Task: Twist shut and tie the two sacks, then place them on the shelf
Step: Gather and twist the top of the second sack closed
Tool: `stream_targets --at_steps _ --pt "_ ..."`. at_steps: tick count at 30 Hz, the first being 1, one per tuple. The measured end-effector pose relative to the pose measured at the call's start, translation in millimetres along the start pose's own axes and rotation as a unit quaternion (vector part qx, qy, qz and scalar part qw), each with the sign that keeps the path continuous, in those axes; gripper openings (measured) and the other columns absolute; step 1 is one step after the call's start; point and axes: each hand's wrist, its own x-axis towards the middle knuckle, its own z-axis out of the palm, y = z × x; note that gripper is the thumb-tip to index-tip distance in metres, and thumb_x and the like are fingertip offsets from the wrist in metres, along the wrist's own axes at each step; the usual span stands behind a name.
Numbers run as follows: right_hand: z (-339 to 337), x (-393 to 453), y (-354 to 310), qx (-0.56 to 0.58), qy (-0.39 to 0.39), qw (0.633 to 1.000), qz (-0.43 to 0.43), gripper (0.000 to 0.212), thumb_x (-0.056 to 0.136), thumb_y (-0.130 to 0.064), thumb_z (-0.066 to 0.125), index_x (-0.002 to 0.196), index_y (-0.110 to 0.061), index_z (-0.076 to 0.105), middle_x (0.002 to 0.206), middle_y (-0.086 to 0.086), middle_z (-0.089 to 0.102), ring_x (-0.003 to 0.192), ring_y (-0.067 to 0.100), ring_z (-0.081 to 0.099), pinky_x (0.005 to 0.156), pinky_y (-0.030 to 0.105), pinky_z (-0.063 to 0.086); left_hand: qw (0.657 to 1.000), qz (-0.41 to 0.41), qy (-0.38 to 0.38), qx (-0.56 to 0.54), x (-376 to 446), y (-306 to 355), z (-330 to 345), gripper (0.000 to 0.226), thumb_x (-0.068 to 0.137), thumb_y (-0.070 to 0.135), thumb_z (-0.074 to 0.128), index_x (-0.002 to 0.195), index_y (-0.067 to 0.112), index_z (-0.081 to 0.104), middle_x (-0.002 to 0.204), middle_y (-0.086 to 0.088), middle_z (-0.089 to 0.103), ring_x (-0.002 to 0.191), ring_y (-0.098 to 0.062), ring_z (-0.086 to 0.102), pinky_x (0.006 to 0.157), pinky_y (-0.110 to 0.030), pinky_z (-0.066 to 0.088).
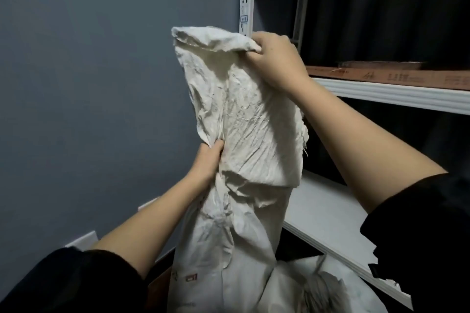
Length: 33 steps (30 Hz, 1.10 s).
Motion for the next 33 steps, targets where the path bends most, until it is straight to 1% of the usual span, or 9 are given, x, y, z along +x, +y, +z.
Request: stream_targets --at_steps 4,6,11,15,20,24,26,29,33 --pt "-3.4 -3.7 11.5 0.041 0.006 0.996 0.073 0.031 0.077 -0.042 0.062 0.068 -0.013 0.056 0.064 -0.002 0.055 0.069 0.018 0.051 0.055 0.03 0.031 0.99 0.029 -0.125 0.056 -10.1 -6.5 0.9 0.028 0.087 0.02 0.068 0.111 0.01 0.061 0.078 0.009 0.06 0.053 0.001 0.059 0.049 -0.021 0.049" --pt "-1.1 -6.0 8.6 0.132 -0.046 0.987 0.078 0.023 0.077 -0.034 0.068 0.071 -0.016 0.056 0.063 -0.005 0.051 0.065 0.011 0.048 0.058 0.028 0.034 0.98 0.022 -0.124 0.156 -5.9 -5.8 2.9 0.018 0.082 0.026 0.073 0.091 0.013 0.064 0.069 0.007 0.057 0.058 -0.005 0.056 0.045 -0.012 0.043" --pt "-15.9 -22.1 16.4 0.299 -0.299 0.904 0.068 0.027 0.083 -0.033 0.07 0.101 -0.022 0.054 0.087 -0.006 0.059 0.066 0.005 0.058 0.054 0.018 0.045 0.994 -0.024 -0.097 0.046 8.1 -12.1 -10.4 0.044 0.087 0.0 0.06 0.13 0.008 0.052 0.112 -0.002 0.06 0.104 -0.015 0.059 0.075 -0.013 0.048" --pt "-12.9 -26.1 47.1 0.331 -0.335 0.872 0.135 0.056 0.079 -0.056 0.047 0.12 -0.019 0.058 0.114 0.004 0.065 0.103 0.019 0.057 0.099 0.043 0.034 0.993 -0.054 -0.099 0.019 6.8 -23.6 -23.3 0.044 0.089 -0.003 0.052 0.132 0.008 0.05 0.111 -0.006 0.062 0.093 -0.016 0.061 0.072 -0.021 0.05" --pt "10.2 -43.0 61.8 0.236 -0.368 0.894 0.095 0.045 0.092 -0.001 0.051 0.135 -0.014 0.047 0.131 0.0 0.056 0.114 0.011 0.054 0.088 0.018 0.047 0.989 -0.103 -0.098 -0.038 6.6 -27.5 -29.3 0.031 0.088 -0.004 0.044 0.106 0.015 0.06 0.085 -0.004 0.067 0.07 -0.014 0.065 0.057 -0.019 0.052" --pt "29.3 -55.0 63.1 0.162 -0.437 0.882 0.077 0.05 0.088 -0.011 0.065 0.135 -0.013 0.047 0.135 -0.002 0.052 0.12 0.011 0.05 0.098 0.017 0.043 0.983 -0.139 -0.102 -0.07 6.1 -30.2 -30.5 0.009 0.075 0.003 0.047 0.077 0.008 0.053 0.06 -0.003 0.049 0.055 -0.018 0.047 0.047 -0.017 0.038" --pt "32.9 -58.2 63.7 0.104 -0.433 0.892 0.075 0.036 0.088 -0.014 0.064 0.123 -0.008 0.057 0.127 0.006 0.059 0.114 0.018 0.056 0.1 0.031 0.046 0.974 -0.158 -0.115 -0.11 6.3 -33.6 -34.2 0.01 0.068 0.013 0.054 0.077 0.009 0.053 0.065 -0.004 0.051 0.062 -0.019 0.049 0.054 -0.023 0.044" --pt "30.8 -59.3 64.1 0.179 -0.355 0.912 0.105 0.019 0.091 -0.012 0.059 0.105 -0.001 0.064 0.103 0.005 0.066 0.09 0.013 0.059 0.078 0.018 0.051 0.968 -0.16 -0.137 -0.133 8.1 -34.9 -39.6 0.035 0.059 0.031 0.071 0.086 0.009 0.068 0.077 -0.009 0.067 0.069 -0.022 0.063 0.069 -0.03 0.054" --pt "29.3 -47.0 53.1 0.235 -0.178 0.948 0.118 0.021 0.1 -0.024 0.043 0.089 -0.016 0.058 0.077 -0.007 0.054 0.07 0.003 0.047 0.066 0.023 0.038 0.982 -0.074 -0.159 0.076 12.6 -28.1 -36.7 0.039 0.059 0.04 0.086 0.081 0.012 0.07 0.068 0.003 0.071 0.062 -0.007 0.064 0.071 -0.023 0.054"
